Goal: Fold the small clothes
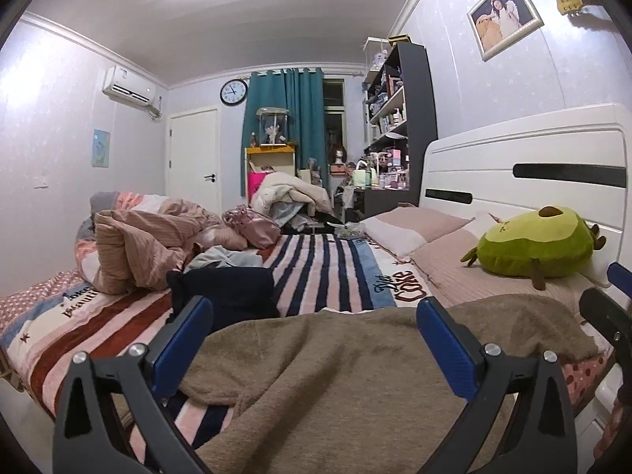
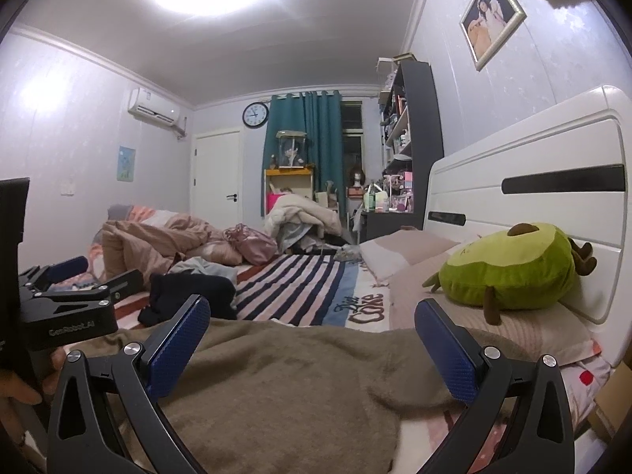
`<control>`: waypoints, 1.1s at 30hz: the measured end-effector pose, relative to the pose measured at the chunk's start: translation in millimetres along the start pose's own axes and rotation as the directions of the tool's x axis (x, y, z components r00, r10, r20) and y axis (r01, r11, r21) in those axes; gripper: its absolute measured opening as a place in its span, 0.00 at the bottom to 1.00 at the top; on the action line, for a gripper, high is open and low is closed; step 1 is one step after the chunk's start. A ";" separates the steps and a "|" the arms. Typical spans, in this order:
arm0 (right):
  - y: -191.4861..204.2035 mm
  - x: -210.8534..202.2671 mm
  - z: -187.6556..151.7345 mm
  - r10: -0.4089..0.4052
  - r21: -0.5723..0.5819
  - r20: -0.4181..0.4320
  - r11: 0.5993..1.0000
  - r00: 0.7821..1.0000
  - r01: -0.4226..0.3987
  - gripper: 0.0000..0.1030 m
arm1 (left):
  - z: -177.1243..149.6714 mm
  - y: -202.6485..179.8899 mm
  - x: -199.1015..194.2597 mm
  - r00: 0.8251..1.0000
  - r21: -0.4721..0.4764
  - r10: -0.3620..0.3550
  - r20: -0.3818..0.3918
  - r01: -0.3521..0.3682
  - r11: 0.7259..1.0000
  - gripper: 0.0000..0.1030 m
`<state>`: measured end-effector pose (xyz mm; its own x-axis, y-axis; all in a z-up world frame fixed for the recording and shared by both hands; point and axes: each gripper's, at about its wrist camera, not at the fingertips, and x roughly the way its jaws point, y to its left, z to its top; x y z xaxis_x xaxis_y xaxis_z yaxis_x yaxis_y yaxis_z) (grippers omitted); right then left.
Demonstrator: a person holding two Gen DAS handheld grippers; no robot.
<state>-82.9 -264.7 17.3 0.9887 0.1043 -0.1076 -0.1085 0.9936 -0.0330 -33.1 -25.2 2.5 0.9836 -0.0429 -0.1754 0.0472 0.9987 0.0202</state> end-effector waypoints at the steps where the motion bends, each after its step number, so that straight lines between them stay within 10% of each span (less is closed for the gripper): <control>1: -0.1 0.6 1.0 0.001 0.000 0.000 1.000 1.000 -0.001 1.00 | -0.2 -0.4 -0.2 1.000 0.002 -0.001 0.000 0.001 1.000 0.99; 33: 28.4 37.2 -10.0 0.170 0.035 -0.022 0.985 0.985 -0.169 1.00 | -16.0 33.1 29.5 0.994 0.021 0.095 -0.052 -0.094 0.995 0.99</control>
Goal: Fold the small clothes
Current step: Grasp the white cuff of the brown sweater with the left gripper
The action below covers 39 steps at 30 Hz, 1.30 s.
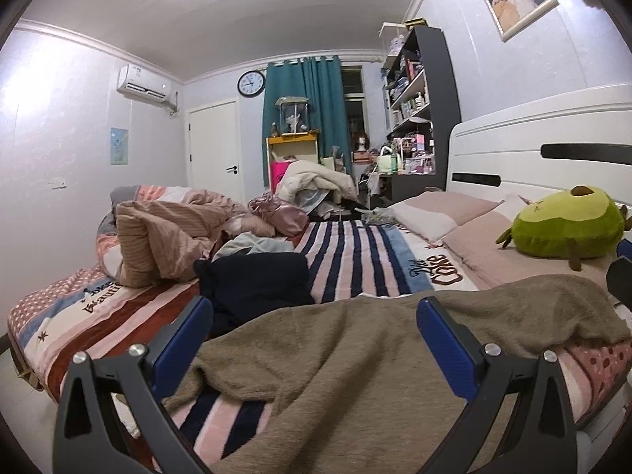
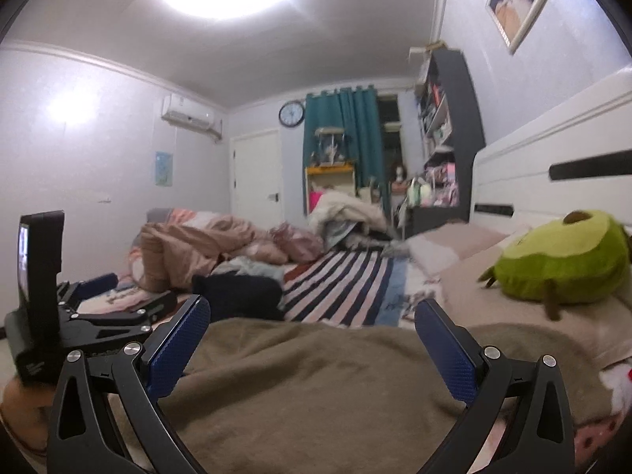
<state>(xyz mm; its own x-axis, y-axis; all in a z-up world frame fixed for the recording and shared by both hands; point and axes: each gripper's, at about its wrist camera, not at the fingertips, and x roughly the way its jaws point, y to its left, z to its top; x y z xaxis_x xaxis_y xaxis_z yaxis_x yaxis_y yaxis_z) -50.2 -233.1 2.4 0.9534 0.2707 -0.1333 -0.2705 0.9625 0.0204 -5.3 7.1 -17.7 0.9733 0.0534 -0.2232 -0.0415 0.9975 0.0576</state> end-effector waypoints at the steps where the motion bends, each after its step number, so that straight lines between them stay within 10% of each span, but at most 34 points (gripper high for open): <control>1: 2.8 5.0 -0.4 -0.002 -0.004 -0.016 1.000 1.000 0.002 1.00 | -1.7 4.5 3.8 1.000 -0.004 0.009 -0.008 -0.009 1.000 0.99; 13: 26.6 66.9 -35.5 0.008 -0.020 -0.129 1.000 0.992 -0.010 1.00 | -43.7 97.5 52.8 0.993 -0.137 0.012 -0.118 -0.028 0.990 0.99; 21: 32.6 109.2 -81.7 -0.002 -0.062 -0.309 0.998 0.951 -0.018 1.00 | -112.1 203.9 85.8 0.941 -0.253 0.106 -0.321 -0.193 0.948 0.98; 28: 30.1 130.0 -93.1 0.018 -0.012 -0.367 1.000 0.930 -0.024 1.00 | -164.0 242.9 113.9 0.879 -0.308 0.092 -0.467 -0.259 0.916 0.81; 35: 27.6 137.8 -89.6 0.022 0.015 -0.357 1.000 0.934 -0.018 1.00 | -171.6 227.6 139.3 0.872 -0.296 0.063 -0.486 -0.232 0.927 0.72; 39: 22.0 136.6 -90.7 0.051 0.056 -0.362 0.998 0.931 -0.033 1.00 | -168.7 227.2 142.7 0.871 -0.263 0.078 -0.486 -0.230 0.937 0.36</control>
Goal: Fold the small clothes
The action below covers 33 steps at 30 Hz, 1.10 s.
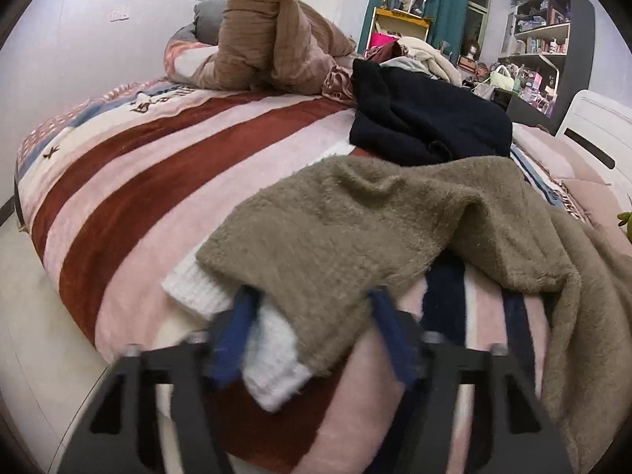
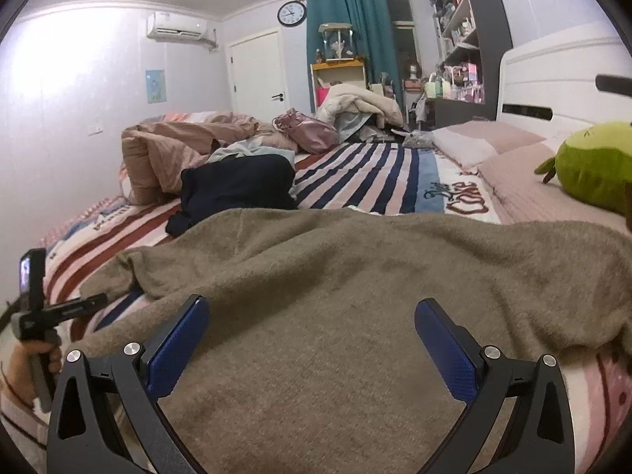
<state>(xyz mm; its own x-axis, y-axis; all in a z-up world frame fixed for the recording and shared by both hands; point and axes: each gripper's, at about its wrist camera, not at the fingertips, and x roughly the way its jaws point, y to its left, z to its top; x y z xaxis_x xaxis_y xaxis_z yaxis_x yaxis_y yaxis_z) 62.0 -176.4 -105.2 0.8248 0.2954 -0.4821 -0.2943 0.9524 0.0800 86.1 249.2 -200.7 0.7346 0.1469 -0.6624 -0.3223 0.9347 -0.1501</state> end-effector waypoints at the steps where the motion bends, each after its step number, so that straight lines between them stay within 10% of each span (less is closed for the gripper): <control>1: -2.2 -1.0 -0.5 -0.001 0.003 0.001 1.000 1.000 0.001 1.00 | 3.6 -0.4 -2.7 1.000 -0.001 -0.002 0.006 0.002 1.000 0.20; 9: -21.0 -17.4 -4.6 0.022 0.006 0.023 1.000 0.999 -0.022 1.00 | 59.6 -20.7 -57.1 0.985 0.090 -0.045 0.168 0.030 0.995 0.15; 18: -49.3 -42.3 -23.6 0.043 0.008 0.043 0.999 0.998 -0.043 1.00 | 126.3 -119.1 -141.6 0.908 0.301 -0.246 0.339 0.143 0.943 0.15; 27: -81.9 -73.2 -49.4 0.000 -0.008 0.049 1.000 0.999 0.000 1.00 | 84.5 -268.7 -150.3 0.852 0.493 -0.501 0.151 0.374 0.785 0.15; 33: -112.6 -96.5 -60.1 -0.080 -0.003 0.064 0.997 0.995 0.081 1.00 | 9.7 -349.1 -107.5 0.759 0.502 -0.622 -0.191 0.620 0.603 0.15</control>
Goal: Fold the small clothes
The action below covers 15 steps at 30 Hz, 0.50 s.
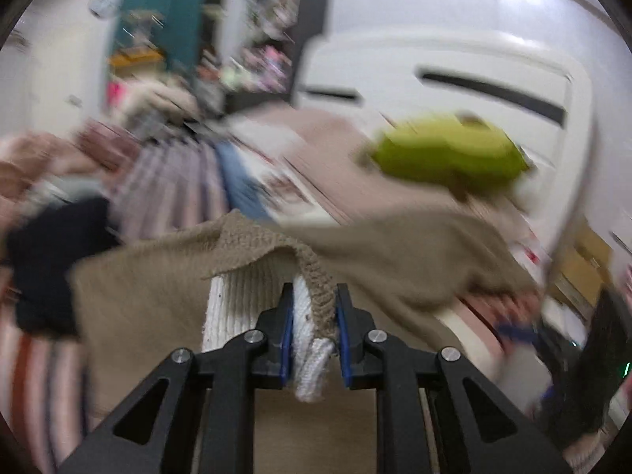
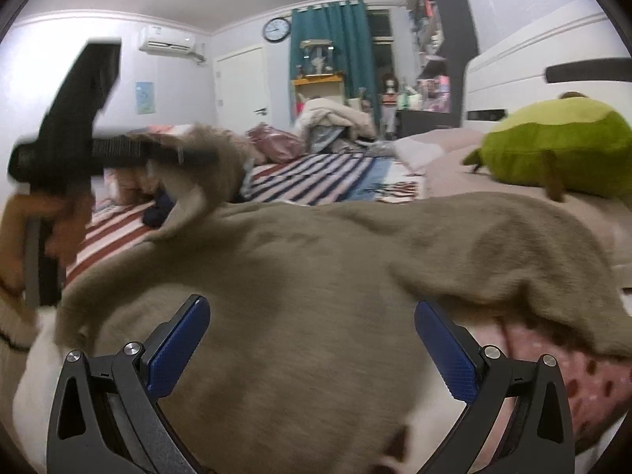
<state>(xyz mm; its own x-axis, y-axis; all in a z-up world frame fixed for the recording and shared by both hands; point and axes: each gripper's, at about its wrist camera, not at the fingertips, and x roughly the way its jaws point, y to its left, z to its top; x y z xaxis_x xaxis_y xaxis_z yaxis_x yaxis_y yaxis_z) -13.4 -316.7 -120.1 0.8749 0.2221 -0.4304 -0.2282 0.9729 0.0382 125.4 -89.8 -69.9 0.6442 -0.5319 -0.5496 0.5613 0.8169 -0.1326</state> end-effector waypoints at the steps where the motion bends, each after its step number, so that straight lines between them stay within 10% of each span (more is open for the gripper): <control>1: -7.7 -1.4 -2.0 -0.016 0.013 -0.003 1.000 1.000 0.016 1.00 | -11.6 -9.2 16.8 0.998 0.001 -0.028 -0.052 0.028 1.000 0.15; 6: -38.9 -3.1 -10.1 -0.037 0.098 -0.015 0.994 0.999 0.038 1.00 | -45.4 -23.9 56.6 0.974 -0.020 -0.057 -0.221 0.054 0.998 0.20; 15: -32.9 24.2 3.4 0.110 0.173 -0.051 0.980 0.993 -0.100 1.00 | -51.2 20.3 -50.3 0.997 -0.146 -0.072 -0.018 0.069 0.987 0.65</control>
<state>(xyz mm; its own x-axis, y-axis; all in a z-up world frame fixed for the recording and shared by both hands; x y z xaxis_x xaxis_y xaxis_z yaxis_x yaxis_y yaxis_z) 16.7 -343.2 -128.7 0.8215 0.3242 -0.4691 -0.2368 0.9423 0.2365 77.8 -35.0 -87.1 0.5928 -0.5855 -0.5530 0.5228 0.8021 -0.2888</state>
